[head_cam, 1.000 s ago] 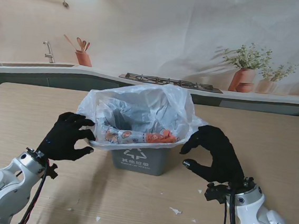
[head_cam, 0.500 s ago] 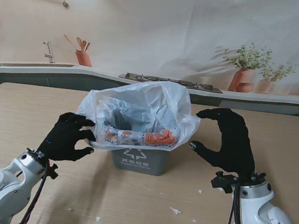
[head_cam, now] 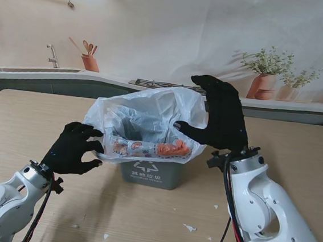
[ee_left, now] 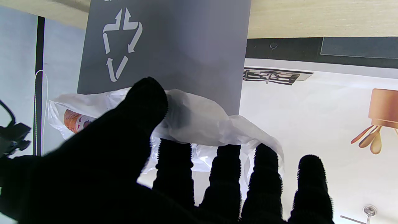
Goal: Fit the garbage bag over the bin
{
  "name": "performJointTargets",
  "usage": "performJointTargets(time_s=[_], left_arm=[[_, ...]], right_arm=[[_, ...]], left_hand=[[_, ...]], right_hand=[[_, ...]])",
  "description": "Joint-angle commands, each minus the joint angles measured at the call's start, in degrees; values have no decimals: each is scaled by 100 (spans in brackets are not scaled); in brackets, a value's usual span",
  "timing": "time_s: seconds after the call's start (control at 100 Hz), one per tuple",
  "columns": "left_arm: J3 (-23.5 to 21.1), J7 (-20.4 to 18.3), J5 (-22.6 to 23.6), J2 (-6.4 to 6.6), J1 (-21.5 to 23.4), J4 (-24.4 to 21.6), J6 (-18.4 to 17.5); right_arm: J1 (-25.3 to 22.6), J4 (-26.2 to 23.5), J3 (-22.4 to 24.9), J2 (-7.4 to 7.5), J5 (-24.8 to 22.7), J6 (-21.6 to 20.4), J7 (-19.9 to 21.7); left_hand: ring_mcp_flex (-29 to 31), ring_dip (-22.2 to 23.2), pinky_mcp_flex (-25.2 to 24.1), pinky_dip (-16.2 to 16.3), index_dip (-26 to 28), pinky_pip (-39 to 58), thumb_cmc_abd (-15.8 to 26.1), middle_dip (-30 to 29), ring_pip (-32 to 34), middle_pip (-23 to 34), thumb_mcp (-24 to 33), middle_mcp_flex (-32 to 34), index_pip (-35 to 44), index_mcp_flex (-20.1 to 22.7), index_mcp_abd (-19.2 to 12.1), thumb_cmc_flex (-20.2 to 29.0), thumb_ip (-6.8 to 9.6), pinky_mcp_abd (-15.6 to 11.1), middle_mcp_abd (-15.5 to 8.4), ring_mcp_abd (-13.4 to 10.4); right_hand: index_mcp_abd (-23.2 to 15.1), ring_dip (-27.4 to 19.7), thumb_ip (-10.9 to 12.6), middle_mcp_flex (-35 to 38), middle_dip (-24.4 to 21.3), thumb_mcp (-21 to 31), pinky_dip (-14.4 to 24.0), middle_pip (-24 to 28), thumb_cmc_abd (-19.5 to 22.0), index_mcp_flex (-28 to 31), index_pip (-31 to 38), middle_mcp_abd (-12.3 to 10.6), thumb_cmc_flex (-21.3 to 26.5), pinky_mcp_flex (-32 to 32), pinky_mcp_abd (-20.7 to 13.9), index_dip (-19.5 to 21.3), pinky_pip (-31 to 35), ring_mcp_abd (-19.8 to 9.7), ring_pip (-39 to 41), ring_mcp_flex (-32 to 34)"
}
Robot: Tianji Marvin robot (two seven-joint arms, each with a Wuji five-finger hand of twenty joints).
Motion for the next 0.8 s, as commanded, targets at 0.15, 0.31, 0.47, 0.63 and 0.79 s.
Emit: performJointTargets(time_s=[0.15,0.31,0.47,0.63,0.79], left_arm=[[37,-39,0,-13,24,-33,55],[55,-63,-9,-10,11,-26,66],[63,-82,-4,-8,4,-27,85],[99,-111,-20,-6,-10,-31,103],[115,-146,-37,-3,-25,-25,106]], right_arm=[[589,414,-269,-1,366,430,901],[885,710,-384,67,488,591,1389],[1083,1036,-438,98,141,539,1316],[1251,1371,-499,75,26,535,1062],[1423,1794,-518,25,-136,315,473]], left_hand=[[-11,96,-95,25,113,109,66,-87,86,-174,93,-166,300,300,-12,74,-313,154,200,15],[-12,97,-94,24,109,108,62,-88,86,-176,98,-169,297,304,-7,72,-315,154,197,17],[-10,98,-95,24,109,108,53,-87,90,-174,106,-164,299,314,3,76,-316,154,197,17],[-9,99,-95,19,107,99,49,-87,90,-173,111,-166,296,319,4,78,-318,155,205,20],[-12,98,-94,19,105,97,50,-87,89,-173,112,-169,293,314,6,78,-319,155,205,17]], right_hand=[[401,-172,115,-119,33,198,381,-101,129,-108,59,283,-547,98,-108,-249,-598,-32,-284,-20],[193,-91,122,-164,413,227,656,954,16,342,367,180,-431,291,-5,-283,-852,19,-179,291],[-166,-36,138,-77,627,75,840,1654,-96,677,578,-4,125,451,83,102,-1009,-14,-94,391],[-843,339,377,1059,959,-788,957,2279,202,1626,1303,-203,1912,946,240,1266,-935,210,641,1123],[-1882,770,449,3146,1320,-2339,-111,3000,77,2658,2889,-624,4518,1346,365,534,454,67,1694,2901]])
